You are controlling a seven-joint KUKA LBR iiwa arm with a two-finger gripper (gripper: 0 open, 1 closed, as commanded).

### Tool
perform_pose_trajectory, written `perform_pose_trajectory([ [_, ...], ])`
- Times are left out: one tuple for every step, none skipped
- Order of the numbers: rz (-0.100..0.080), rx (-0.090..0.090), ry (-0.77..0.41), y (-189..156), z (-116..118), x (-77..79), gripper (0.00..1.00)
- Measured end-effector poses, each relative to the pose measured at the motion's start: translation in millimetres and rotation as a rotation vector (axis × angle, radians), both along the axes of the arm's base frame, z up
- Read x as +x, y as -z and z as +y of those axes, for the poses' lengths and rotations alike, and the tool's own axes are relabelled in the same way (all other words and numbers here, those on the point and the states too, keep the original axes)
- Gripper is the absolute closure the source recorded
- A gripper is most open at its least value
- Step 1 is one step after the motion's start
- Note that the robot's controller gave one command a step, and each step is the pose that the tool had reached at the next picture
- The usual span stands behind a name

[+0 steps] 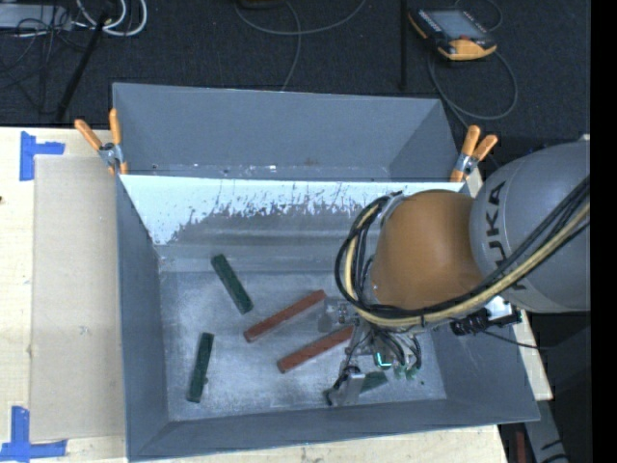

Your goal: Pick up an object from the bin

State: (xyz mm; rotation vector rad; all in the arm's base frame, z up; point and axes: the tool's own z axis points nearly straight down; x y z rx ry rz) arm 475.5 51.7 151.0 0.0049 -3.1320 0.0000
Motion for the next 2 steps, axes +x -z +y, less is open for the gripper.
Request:
perform_pose_trajectory([
  [-0.016,0.002,-0.291,80.6,-11.4,55.2,0.0],
  [-0.011,0.003,-0.422,51.0,1.4,38.5,0.0],
])
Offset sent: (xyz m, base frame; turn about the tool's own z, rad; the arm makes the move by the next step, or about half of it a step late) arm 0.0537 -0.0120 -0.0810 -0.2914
